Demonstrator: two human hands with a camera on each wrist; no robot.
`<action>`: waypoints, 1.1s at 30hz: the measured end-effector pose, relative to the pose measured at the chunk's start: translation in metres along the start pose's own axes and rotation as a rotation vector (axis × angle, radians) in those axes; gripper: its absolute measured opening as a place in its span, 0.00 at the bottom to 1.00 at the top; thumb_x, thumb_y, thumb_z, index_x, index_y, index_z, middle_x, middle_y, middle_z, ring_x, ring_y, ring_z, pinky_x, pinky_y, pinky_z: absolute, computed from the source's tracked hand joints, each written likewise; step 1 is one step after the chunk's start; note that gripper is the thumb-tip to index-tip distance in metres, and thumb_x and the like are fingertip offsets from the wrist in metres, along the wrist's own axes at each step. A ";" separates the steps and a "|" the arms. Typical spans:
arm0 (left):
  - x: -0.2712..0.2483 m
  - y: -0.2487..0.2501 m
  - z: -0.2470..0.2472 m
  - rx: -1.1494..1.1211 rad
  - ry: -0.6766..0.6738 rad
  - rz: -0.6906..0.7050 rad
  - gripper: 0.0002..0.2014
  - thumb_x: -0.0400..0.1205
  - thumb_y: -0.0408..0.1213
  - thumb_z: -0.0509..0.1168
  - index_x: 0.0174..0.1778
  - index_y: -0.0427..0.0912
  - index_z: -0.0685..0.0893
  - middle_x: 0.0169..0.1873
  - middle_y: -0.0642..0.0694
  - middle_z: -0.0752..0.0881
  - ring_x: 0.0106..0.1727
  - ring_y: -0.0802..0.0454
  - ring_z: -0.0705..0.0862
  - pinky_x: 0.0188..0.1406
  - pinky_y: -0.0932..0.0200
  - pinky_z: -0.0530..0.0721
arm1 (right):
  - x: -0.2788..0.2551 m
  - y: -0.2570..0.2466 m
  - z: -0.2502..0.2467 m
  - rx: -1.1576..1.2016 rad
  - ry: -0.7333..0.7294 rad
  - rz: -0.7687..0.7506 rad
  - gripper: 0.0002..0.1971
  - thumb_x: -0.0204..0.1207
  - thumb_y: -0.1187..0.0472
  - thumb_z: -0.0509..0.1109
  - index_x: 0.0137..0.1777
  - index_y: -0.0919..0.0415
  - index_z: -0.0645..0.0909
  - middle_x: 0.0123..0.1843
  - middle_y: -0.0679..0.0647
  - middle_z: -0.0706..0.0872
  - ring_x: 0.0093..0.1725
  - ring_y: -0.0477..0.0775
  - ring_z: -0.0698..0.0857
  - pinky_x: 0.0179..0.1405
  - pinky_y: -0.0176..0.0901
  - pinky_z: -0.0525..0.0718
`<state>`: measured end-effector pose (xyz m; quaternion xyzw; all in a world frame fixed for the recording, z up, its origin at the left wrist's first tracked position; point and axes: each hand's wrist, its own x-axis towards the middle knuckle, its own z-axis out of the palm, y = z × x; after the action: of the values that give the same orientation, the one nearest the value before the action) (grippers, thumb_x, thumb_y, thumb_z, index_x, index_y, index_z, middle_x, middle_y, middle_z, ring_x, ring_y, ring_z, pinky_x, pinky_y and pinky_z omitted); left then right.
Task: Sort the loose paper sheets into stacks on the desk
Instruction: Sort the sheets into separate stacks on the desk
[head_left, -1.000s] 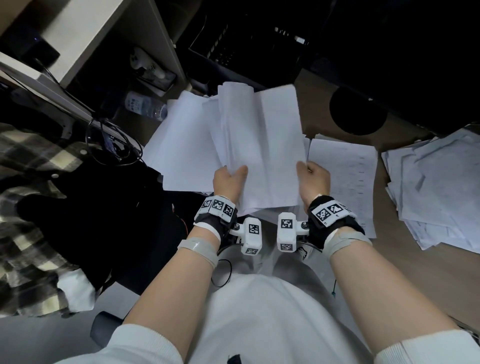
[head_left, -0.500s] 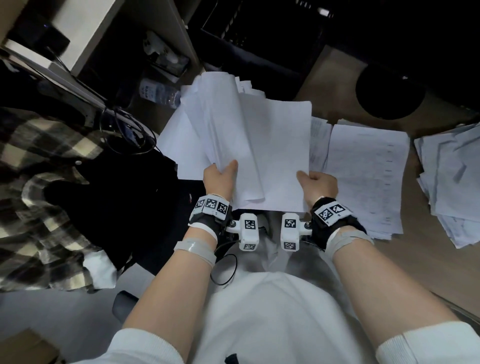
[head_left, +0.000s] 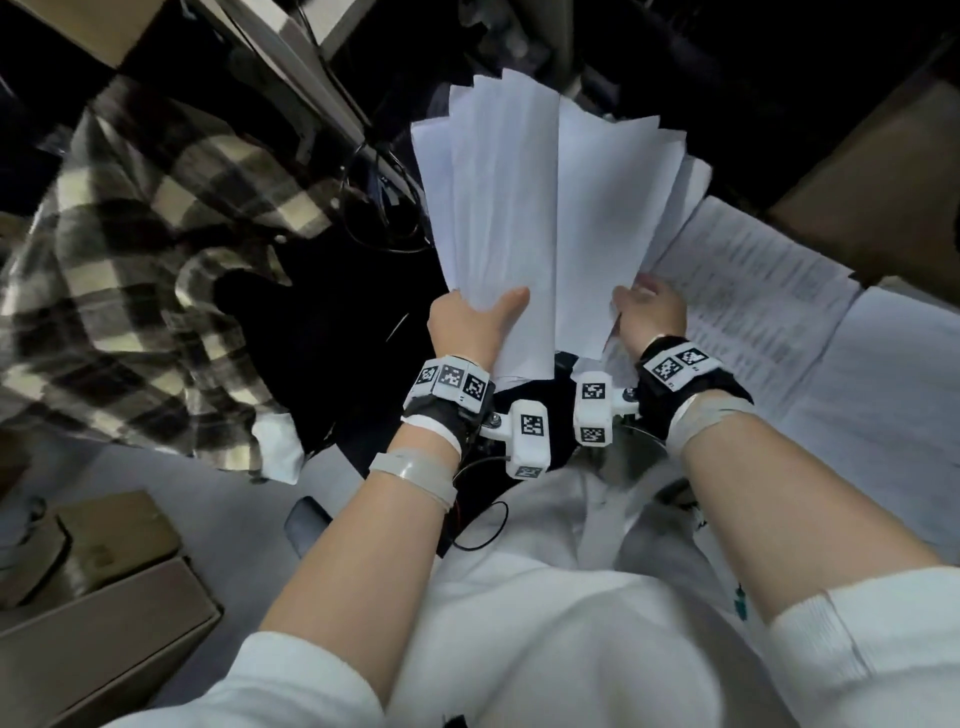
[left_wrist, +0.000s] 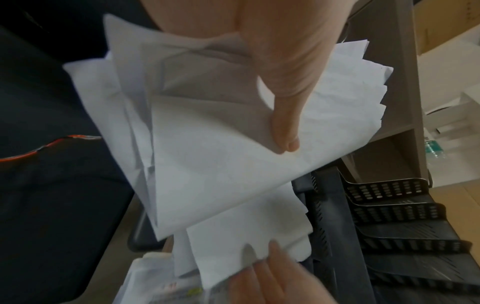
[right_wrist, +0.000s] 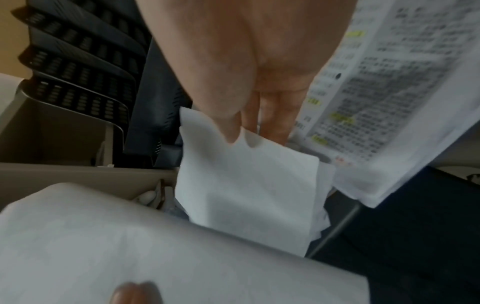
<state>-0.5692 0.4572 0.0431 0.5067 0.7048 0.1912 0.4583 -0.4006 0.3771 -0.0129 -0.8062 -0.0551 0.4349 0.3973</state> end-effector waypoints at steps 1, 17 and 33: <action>0.004 0.000 0.002 0.008 -0.001 -0.006 0.26 0.60 0.55 0.83 0.47 0.41 0.91 0.40 0.51 0.92 0.41 0.55 0.91 0.46 0.52 0.92 | 0.000 -0.005 0.003 0.048 -0.020 -0.017 0.26 0.78 0.58 0.71 0.75 0.59 0.73 0.63 0.53 0.81 0.61 0.53 0.81 0.64 0.43 0.78; 0.032 0.007 0.036 -0.034 -0.171 0.013 0.20 0.85 0.54 0.63 0.55 0.39 0.86 0.50 0.45 0.88 0.55 0.44 0.86 0.65 0.48 0.83 | -0.006 -0.032 -0.006 0.198 -0.358 0.038 0.28 0.80 0.35 0.64 0.74 0.48 0.77 0.68 0.39 0.82 0.62 0.39 0.81 0.62 0.41 0.78; 0.055 -0.005 0.001 -0.119 -0.044 0.099 0.12 0.85 0.44 0.65 0.60 0.43 0.86 0.52 0.50 0.89 0.56 0.49 0.88 0.63 0.51 0.85 | 0.024 -0.003 0.015 -0.062 0.150 0.056 0.10 0.81 0.57 0.61 0.55 0.62 0.78 0.53 0.54 0.79 0.50 0.54 0.77 0.52 0.38 0.71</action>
<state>-0.5747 0.5037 0.0145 0.5171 0.6559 0.2438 0.4930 -0.3960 0.3984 -0.0317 -0.8495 -0.0160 0.3826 0.3629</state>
